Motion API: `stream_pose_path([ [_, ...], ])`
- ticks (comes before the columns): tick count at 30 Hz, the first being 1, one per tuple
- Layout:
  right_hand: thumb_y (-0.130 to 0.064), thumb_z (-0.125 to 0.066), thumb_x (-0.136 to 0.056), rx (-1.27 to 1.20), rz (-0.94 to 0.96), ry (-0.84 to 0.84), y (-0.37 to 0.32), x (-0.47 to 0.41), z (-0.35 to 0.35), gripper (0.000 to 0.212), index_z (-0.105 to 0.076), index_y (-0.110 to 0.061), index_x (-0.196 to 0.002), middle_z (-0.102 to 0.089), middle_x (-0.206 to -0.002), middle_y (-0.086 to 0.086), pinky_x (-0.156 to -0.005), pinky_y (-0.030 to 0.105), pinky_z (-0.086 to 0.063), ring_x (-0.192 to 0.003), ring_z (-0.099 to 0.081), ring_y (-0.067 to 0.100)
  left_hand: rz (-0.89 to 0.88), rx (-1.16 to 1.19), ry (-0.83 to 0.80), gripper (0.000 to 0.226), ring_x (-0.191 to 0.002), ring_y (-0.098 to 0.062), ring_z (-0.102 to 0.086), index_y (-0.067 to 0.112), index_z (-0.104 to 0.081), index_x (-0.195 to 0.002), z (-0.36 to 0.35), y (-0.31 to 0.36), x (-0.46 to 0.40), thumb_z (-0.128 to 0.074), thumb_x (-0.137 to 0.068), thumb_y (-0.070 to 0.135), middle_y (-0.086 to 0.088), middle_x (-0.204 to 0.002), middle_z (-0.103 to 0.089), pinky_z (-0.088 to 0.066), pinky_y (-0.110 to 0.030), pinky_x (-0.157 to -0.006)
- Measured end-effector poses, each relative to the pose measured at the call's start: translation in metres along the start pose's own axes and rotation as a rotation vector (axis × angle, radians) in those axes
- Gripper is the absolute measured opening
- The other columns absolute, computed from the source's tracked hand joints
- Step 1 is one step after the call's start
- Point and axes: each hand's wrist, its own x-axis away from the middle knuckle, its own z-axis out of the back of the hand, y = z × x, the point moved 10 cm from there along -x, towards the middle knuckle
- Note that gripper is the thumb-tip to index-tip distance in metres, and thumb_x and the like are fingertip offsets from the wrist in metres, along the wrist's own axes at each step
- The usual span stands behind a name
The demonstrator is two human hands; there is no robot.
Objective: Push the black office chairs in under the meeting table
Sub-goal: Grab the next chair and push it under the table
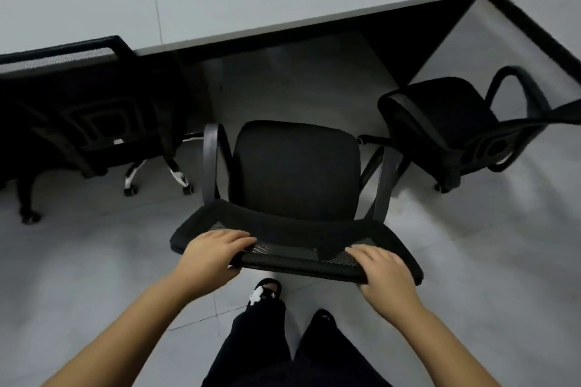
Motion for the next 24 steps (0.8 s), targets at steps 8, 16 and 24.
stream_pose_path([
  [8,-0.009,-0.087,-0.032,0.063,0.089,0.009,0.017,-0.029,0.01,0.07,-0.071,-0.034,-0.095,-0.074,-0.093,-0.016,-0.071,0.025,-0.056,-0.086,-0.07,0.006,0.168,-0.014,0.131,0.055,-0.087,-0.01,-0.071,0.034,-0.072,-0.095,0.004,-0.001,-0.017,-0.083,-0.051,0.003,0.013,-0.095,-0.075,-0.057,-0.023,-0.065],
  [16,0.0,-0.046,-0.085,-0.051,0.079,-0.057,0.019,-0.109,0.029,0.059,-0.044,-0.035,-0.132,-0.047,-0.14,-0.012,-0.107,0.026,-0.031,-0.133,-0.037,0.012,0.217,-0.03,0.135,0.054,-0.084,-0.012,-0.072,0.036,-0.073,-0.092,0.037,-0.045,-0.074,-0.079,-0.053,0.0,0.013,-0.093,-0.076,-0.055,-0.021,-0.056],
  [24,0.003,-0.044,-0.086,-0.122,0.038,-0.029,0.001,-0.193,0.045,0.06,-0.043,-0.034,-0.133,-0.045,-0.142,-0.01,-0.109,0.028,-0.029,-0.134,-0.036,0.014,0.206,-0.047,0.134,0.054,-0.096,-0.012,-0.069,0.038,-0.07,-0.101,0.072,-0.116,-0.136,-0.069,-0.064,-0.001,0.013,-0.103,-0.073,-0.053,-0.024,-0.063],
])
